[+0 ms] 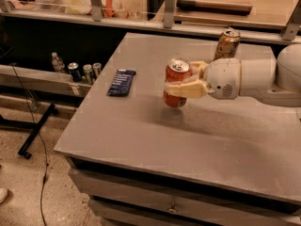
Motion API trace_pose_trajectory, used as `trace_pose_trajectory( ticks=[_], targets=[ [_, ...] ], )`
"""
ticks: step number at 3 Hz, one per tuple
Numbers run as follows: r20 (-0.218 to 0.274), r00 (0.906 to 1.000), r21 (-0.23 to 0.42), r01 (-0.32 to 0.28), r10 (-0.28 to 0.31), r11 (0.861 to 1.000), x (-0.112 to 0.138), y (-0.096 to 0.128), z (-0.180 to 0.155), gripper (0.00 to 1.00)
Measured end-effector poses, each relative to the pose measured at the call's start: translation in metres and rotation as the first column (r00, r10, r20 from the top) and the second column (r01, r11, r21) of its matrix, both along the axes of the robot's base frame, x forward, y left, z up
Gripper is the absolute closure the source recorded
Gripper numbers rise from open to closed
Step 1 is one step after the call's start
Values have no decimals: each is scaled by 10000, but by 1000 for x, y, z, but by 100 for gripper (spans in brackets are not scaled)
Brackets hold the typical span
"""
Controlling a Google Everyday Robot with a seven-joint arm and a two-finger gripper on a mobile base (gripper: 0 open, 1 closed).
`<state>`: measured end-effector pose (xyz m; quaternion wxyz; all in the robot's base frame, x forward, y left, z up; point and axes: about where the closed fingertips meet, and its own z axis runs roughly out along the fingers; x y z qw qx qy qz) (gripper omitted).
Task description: Move coke can near rxbar blueberry
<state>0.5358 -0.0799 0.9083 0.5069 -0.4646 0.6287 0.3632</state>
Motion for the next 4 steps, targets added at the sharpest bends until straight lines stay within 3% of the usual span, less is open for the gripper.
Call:
trace_pose_trajectory(
  ticks=[1,2,4],
  targets=[
    [13,10000,3,-19,19,10000,1,1,0,100],
    [138,9995,-349,299,-294,9989,0,4,8,100],
    [72,9992,-996,388,-383,9943,17,17,14,100]
  ],
)
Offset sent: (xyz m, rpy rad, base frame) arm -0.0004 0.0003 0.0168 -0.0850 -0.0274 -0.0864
